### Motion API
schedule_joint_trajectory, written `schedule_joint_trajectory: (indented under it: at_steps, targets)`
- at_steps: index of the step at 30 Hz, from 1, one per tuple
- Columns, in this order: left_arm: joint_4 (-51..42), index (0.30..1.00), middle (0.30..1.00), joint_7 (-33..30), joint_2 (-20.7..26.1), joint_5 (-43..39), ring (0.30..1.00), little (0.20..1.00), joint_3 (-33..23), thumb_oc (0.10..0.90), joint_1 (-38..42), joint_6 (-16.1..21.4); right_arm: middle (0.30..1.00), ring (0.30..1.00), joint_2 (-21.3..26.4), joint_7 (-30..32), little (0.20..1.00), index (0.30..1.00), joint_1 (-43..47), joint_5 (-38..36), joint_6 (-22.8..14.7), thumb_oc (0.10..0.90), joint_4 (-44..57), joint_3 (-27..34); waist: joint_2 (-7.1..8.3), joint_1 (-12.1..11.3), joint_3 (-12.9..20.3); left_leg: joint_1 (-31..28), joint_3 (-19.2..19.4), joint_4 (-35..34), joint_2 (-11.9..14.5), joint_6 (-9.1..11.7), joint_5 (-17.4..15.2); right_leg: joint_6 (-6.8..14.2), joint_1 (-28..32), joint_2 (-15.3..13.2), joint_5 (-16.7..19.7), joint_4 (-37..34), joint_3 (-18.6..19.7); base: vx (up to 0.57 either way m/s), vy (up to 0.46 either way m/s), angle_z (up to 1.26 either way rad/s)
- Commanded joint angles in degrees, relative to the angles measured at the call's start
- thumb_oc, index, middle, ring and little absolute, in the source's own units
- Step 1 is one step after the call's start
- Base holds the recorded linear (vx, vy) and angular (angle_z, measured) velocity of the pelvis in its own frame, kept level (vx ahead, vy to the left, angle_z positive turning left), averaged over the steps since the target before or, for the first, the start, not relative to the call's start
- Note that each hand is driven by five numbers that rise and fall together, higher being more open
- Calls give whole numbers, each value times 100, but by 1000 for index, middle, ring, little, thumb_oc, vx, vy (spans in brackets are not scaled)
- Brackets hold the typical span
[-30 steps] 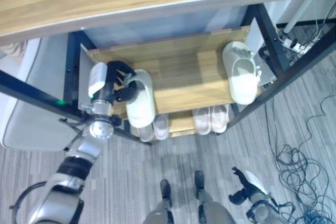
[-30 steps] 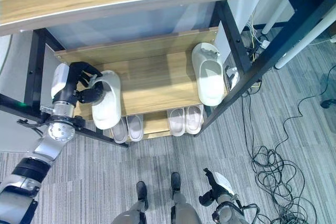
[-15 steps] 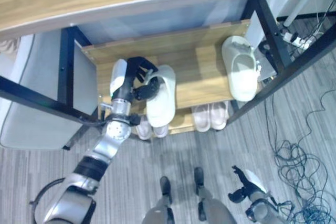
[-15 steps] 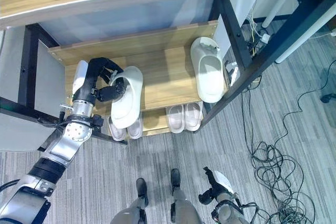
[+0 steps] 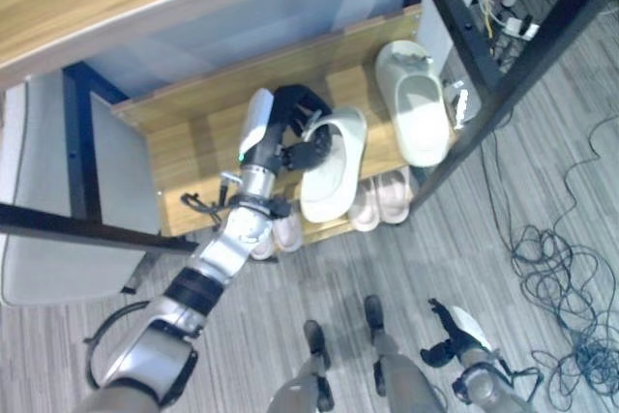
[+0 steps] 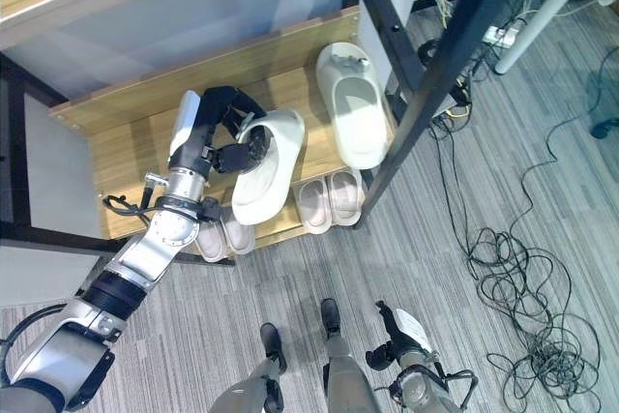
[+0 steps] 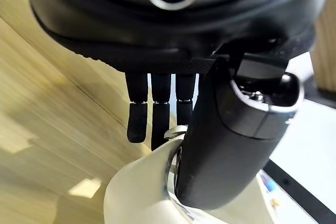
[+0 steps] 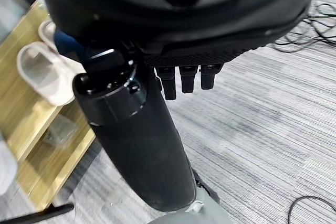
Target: Arrange the slippers neatly on the shoe rack.
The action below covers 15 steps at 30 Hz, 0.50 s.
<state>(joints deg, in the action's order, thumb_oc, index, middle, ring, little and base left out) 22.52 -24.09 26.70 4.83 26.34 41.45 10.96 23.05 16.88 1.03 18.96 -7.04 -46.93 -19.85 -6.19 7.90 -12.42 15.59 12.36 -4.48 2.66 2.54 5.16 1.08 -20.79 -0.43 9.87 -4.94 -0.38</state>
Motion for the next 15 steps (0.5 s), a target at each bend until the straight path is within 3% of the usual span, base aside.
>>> schedule_joint_trajectory:
  at_steps: [1, 15]
  targets:
    - [462, 300, 300, -349, -247, 28, 300, 300, -61, 400, 1075, 250, 900, 900, 399, 217, 900, 900, -389, -153, -113, 800, 387, 0, -53, 98, 450, 177, -124, -52, 33, 274, -3, 698, -110, -521, -354, 42, -196, 24, 20, -3]
    - [1489, 300, 300, -394, 241, 466, 300, 300, 336, 400, 2012, 46, 900, 900, 381, 170, 900, 900, -483, -313, -227, 800, 95, -43, -79, 189, 525, 103, -54, -52, 73, 286, -45, 718, -131, -484, -357, 55, -141, 11, 3, -5]
